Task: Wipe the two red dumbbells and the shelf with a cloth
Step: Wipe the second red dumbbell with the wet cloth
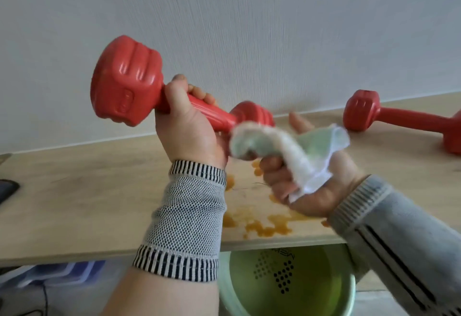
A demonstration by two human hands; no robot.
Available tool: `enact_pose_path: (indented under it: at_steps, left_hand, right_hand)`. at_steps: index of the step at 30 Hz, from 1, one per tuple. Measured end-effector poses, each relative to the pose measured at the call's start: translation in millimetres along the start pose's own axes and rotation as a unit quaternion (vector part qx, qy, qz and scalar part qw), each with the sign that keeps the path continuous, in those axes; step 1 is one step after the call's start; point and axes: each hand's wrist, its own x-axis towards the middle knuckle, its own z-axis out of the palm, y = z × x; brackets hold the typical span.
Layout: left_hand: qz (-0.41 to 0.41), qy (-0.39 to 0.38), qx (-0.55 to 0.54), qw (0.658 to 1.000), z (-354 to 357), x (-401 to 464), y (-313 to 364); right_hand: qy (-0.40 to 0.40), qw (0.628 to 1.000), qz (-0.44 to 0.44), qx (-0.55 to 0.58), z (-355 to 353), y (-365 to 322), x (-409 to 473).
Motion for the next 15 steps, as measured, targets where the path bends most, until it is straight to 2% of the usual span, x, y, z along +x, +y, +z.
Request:
enact_pose_path:
  at_steps: [2, 3, 4, 5, 6, 7, 9, 10, 11, 12, 13, 15]
  left_hand:
    - [0.024, 0.008, 0.059, 0.998, -7, 1, -1]
    - [0.015, 0.010, 0.072, 0.997, -10, 0, -2]
    - [-0.006, 0.015, 0.071, 0.997, -12, -2, -4]
    - [-0.031, 0.022, 0.062, 0.997, -13, -3, -6]
    - [-0.052, 0.028, 0.053, 0.997, -13, -4, -8]
    - [-0.068, 0.032, 0.047, 0.996, -12, -6, -9]
    - [-0.089, 0.035, 0.039, 0.995, -10, -8, -11]
    - [-0.100, 0.031, 0.028, 0.994, -9, -9, -11]
    - [-0.111, 0.025, 0.016, 0.993, -8, -9, -11]
    - [-0.120, 0.020, 0.004, 0.993, -8, -10, -10]
    - [-0.130, 0.014, -0.007, 0.991, -7, -11, -10]
    - [-0.157, -0.002, -0.019, 0.987, -5, -16, -9]
  right_hand:
    - [-0.005, 0.997, -0.077, 0.006, -2, -22, -3]
    - [0.034, 0.989, -0.144, -0.002, -1, -30, -5]
    - [0.107, 0.965, -0.233, -0.056, -2, -33, -6]
    - [0.189, 0.911, -0.323, -0.172, -4, -30, -4]
    - [0.255, 0.828, -0.389, -0.313, 1, -22, -2]
    - [0.268, 0.736, -0.439, -0.441, 5, -10, 2]
    - [0.198, 0.553, -0.474, -0.656, 6, 17, 12]
    - [0.162, 0.491, -0.473, -0.713, 2, 25, 17]
    - [0.141, 0.471, -0.478, -0.728, -1, 26, 21]
    - [0.137, 0.490, -0.475, -0.718, -1, 22, 21]
    - [0.143, 0.535, -0.462, -0.693, -2, 16, 20]
    - [0.159, 0.686, -0.391, -0.593, -1, 4, 13]
